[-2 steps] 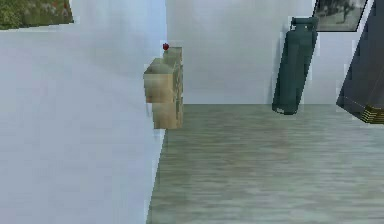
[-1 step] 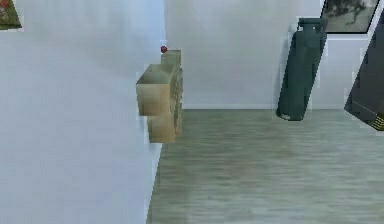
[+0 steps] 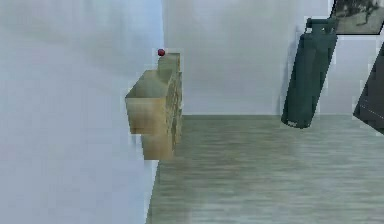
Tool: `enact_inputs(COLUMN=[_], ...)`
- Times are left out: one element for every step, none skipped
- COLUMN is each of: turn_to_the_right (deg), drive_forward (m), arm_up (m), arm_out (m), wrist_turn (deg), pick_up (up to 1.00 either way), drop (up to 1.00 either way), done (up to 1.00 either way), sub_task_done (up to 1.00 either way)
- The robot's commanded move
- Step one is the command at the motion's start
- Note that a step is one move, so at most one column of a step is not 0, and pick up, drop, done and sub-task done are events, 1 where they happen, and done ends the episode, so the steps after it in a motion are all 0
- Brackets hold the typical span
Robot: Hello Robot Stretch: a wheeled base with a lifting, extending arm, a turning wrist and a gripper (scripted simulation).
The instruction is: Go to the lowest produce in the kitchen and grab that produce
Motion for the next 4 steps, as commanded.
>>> enact_inputs(turn_to_the_right=[45.0, 45.0, 0.0, -45.0], drive_forward=[0.00, 0.00, 0.20, 0.00], arm_up=[0.00, 0.00, 0.00, 0.00], arm_out=[0.00, 0.00, 0.00, 0.00], wrist_turn=[0.0, 0.0, 0.0, 0.0], pick_up=[0.00, 0.00, 0.00, 0.00], drop=[0.00, 0.00, 0.00, 0.00], done=[0.00, 0.00, 0.00, 0.00], sub_task_done=[0.00, 0.00, 0.00, 0.00])
